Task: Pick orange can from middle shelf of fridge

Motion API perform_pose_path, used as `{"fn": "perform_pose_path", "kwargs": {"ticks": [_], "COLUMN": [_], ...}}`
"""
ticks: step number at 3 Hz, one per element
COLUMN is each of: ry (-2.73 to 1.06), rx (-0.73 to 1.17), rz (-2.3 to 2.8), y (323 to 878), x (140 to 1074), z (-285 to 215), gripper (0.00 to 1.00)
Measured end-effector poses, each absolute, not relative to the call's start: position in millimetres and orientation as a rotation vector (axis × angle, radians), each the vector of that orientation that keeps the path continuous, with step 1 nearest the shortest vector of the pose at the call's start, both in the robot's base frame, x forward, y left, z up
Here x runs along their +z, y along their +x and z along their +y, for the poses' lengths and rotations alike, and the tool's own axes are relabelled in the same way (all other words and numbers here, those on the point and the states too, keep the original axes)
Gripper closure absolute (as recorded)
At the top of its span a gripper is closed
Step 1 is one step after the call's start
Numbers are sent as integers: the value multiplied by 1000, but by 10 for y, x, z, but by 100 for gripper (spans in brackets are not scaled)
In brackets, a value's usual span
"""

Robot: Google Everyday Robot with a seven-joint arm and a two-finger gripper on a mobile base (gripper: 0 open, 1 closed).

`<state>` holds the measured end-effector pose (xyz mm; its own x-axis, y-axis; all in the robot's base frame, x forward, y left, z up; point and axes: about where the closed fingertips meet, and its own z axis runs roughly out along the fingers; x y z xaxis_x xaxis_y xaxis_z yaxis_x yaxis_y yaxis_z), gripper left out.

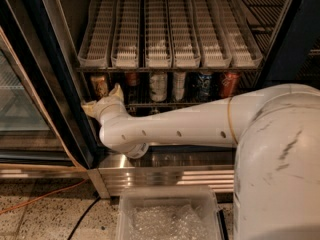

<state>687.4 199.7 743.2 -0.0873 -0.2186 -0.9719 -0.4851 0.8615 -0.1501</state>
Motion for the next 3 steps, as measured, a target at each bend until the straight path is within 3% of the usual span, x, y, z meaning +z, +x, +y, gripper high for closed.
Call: {"fn": "perform_pose_path", "kwargs": {"ticks": [3], "ry": [-512], "rx": [213], "rz": [1651], "y": [6999], "x": [7519], "z": [1945], "gripper": [32]}}
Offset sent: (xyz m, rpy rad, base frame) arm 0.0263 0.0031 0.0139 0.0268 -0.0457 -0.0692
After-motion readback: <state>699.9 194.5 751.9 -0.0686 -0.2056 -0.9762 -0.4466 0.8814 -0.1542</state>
